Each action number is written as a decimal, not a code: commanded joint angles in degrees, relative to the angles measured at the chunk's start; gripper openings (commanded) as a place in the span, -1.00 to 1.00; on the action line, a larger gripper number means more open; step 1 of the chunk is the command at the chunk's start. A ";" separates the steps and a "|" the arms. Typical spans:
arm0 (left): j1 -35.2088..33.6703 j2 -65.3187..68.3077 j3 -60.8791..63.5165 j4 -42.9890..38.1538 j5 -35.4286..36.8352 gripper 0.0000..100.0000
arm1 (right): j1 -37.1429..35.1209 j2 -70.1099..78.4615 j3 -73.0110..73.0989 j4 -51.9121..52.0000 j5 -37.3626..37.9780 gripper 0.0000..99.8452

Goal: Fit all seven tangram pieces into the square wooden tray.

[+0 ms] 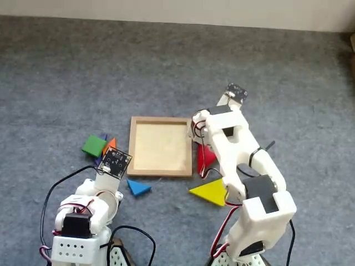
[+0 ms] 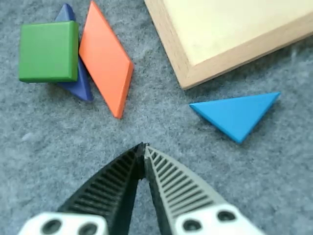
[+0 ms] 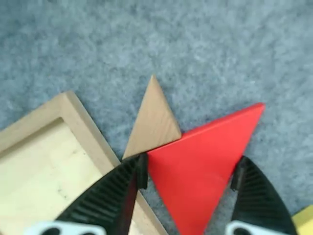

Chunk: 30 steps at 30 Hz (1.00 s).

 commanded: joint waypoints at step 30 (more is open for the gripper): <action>-0.31 -1.80 1.10 0.26 0.26 -0.99 | -1.80 0.40 -5.23 0.22 3.52 -0.18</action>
